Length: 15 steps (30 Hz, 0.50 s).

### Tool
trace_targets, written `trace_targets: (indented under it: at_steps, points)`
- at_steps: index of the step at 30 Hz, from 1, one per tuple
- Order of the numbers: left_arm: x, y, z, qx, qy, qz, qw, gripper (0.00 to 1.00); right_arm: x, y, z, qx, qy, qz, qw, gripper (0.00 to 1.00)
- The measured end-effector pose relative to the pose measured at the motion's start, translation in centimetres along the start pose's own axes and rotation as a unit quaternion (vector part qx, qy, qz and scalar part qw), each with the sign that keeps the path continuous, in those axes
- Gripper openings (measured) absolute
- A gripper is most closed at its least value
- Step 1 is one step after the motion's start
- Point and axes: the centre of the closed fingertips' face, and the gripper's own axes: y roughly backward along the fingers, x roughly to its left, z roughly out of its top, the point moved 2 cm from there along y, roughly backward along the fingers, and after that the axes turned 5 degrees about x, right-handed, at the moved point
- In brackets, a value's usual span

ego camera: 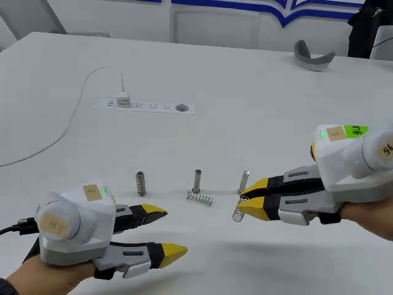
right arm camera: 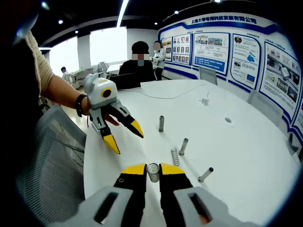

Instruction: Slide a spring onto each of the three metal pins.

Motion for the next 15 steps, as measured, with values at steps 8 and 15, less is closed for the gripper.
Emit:
trace_targets:
  at_steps: [8, 15]
  points:
    - [1.0, 1.3, -0.5, -0.003, 0.011, 0.021, 0.9997, 0.48, -1.7, 0.6, -0.3, -0.001, -0.015, -0.018, 0.9997, 0.11]
    - [1.9, 2.3, -1.1, -0.005, 0.024, 0.039, 0.9990, 0.49, -2.9, 1.1, -0.5, -0.001, -0.024, -0.035, 0.9991, 0.11]
